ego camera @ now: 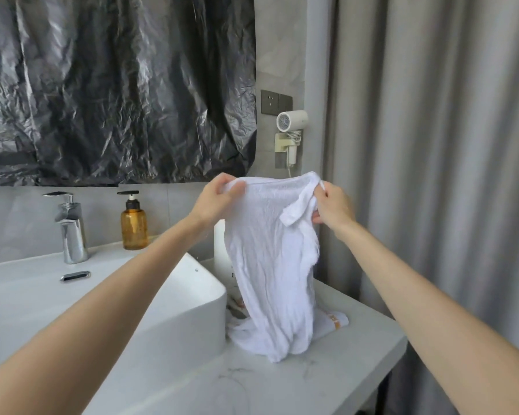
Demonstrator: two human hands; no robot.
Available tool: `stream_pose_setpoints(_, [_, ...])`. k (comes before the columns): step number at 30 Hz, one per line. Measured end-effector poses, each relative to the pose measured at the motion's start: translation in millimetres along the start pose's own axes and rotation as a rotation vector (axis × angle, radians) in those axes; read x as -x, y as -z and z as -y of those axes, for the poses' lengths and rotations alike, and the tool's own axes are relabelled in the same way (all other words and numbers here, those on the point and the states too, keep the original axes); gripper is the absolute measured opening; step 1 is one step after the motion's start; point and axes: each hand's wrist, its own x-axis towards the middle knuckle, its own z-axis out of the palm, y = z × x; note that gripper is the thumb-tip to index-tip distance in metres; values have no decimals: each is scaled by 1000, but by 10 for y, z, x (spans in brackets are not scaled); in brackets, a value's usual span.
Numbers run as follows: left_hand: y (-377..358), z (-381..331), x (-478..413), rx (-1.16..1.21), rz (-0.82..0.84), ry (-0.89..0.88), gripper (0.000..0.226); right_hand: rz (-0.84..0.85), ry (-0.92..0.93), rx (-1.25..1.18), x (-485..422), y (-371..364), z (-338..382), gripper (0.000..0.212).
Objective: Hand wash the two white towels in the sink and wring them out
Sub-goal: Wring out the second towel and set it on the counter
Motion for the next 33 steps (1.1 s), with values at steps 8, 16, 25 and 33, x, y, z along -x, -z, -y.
stream_pose_setpoints(8, [-276, 245, 267, 74, 397, 153, 12, 650, 13, 120, 354, -42, -278, 69])
stream_pose_setpoints(16, [-633, 470, 439, 217, 411, 246, 27, 520, 99, -6, 542, -23, -683, 11])
stream_pose_setpoints(25, [-760, 1263, 820, -635, 948, 179, 64, -91, 128, -263, 423, 344, -548, 16])
stream_pose_setpoints(33, [-1089, 1450, 1101, -722, 719, -70, 22, -202, 46, -178, 505, 428, -762, 11])
